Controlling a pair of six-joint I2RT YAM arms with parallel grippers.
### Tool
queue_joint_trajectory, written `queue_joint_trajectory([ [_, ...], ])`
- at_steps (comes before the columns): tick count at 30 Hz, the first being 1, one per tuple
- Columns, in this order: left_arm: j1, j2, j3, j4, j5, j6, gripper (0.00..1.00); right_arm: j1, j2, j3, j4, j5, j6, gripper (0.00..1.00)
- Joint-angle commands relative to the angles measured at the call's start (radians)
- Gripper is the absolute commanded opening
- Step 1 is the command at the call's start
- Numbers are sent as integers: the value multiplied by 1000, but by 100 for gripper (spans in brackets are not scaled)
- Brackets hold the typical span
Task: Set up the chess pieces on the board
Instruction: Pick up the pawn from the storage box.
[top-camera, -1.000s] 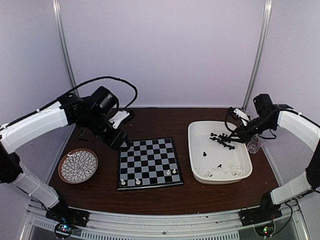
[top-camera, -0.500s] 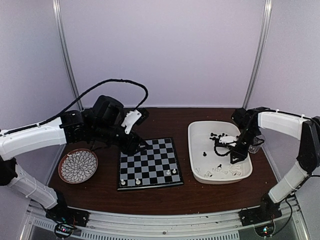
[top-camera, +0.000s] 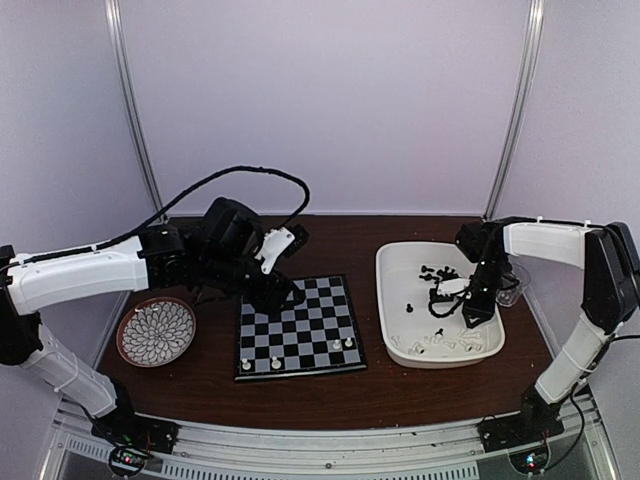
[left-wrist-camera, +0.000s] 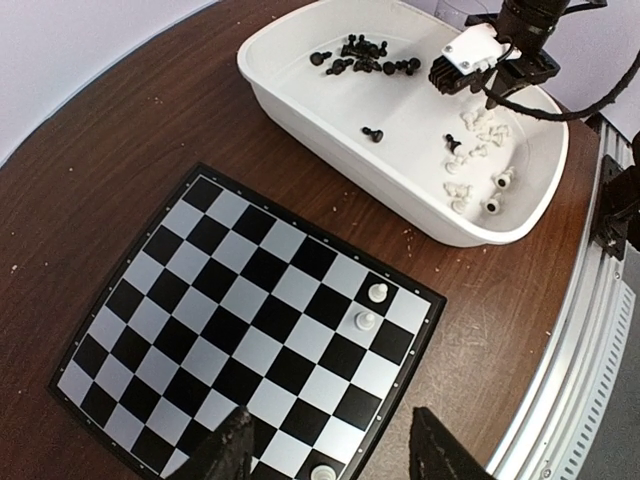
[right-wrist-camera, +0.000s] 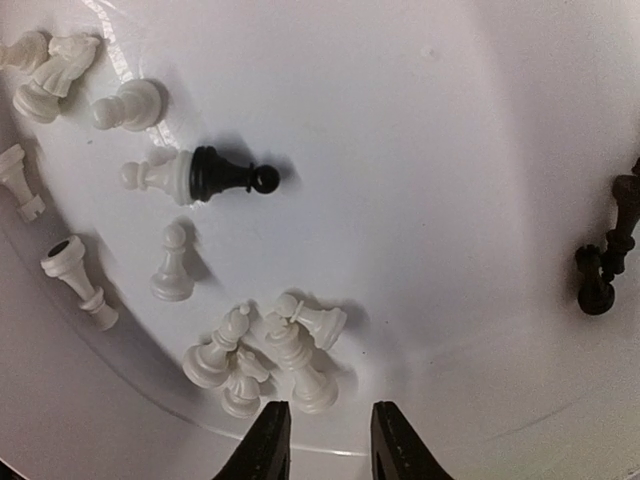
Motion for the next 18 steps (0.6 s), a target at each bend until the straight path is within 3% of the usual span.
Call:
queue_joint_trajectory([
  [1, -2, 3, 22, 49, 19, 15, 53, -1, -17, -7, 46, 17, -141, 32],
  [10, -3, -33, -1, 41, 3, -14, 53, 12, -11, -74, 116, 33, -438, 29],
  [18, -3, -24, 8, 30, -8, -16, 53, 48, 41, -92, 144, 64, -500, 28],
])
